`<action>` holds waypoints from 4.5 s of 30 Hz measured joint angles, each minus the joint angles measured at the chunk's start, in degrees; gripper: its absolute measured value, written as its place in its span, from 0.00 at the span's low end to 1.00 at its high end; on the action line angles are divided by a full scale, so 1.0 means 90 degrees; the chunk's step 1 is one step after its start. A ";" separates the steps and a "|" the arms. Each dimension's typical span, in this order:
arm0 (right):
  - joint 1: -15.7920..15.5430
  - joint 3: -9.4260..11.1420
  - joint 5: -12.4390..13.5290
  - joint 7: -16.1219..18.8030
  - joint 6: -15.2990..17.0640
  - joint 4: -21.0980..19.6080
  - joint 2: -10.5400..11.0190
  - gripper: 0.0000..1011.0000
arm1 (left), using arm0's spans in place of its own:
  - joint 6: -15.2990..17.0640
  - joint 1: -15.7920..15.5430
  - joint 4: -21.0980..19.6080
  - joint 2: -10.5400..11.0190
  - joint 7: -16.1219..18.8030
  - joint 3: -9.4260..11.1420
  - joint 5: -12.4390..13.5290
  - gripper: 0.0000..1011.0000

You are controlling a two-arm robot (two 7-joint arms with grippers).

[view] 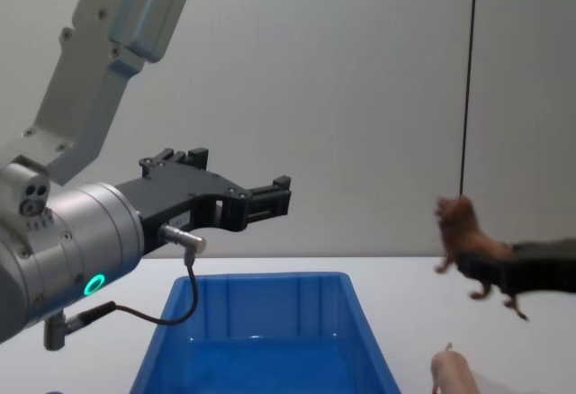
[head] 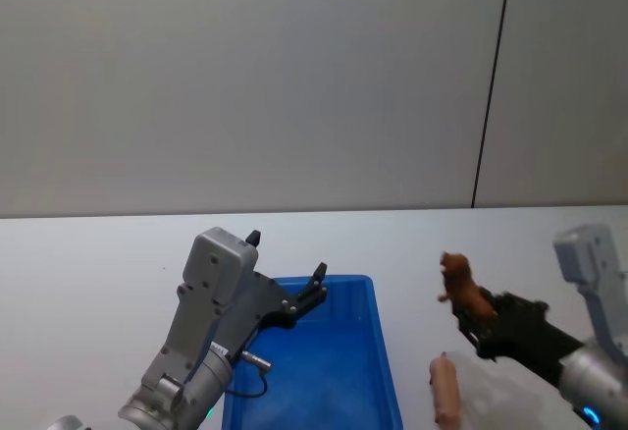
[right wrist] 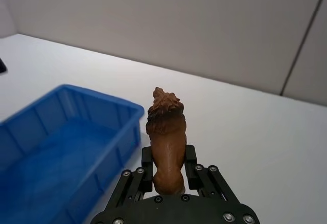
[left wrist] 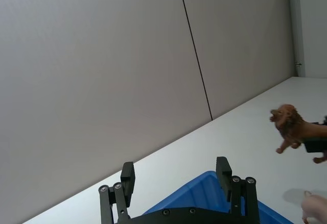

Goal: Pick up the two dolls from the table and place them into the box.

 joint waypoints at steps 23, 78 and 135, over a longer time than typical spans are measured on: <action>0.1544 -0.0568 -0.0364 0.1409 0.0476 0.1521 -0.0946 0.35 | 0.0000 0.0000 0.0000 0.0000 0.0000 0.0000 0.0000 0.99; -0.0097 -0.0525 0.0133 0.0034 0.0778 -0.0109 -0.0004 0.99 | 0.0000 0.0000 0.0000 0.0000 0.0000 0.0000 0.0000 0.99; 0.0154 -0.0670 -0.0301 -0.0318 0.0562 -0.0003 -0.0265 0.37 | 0.0000 0.0000 0.0000 0.0000 0.0000 0.0000 0.0000 0.99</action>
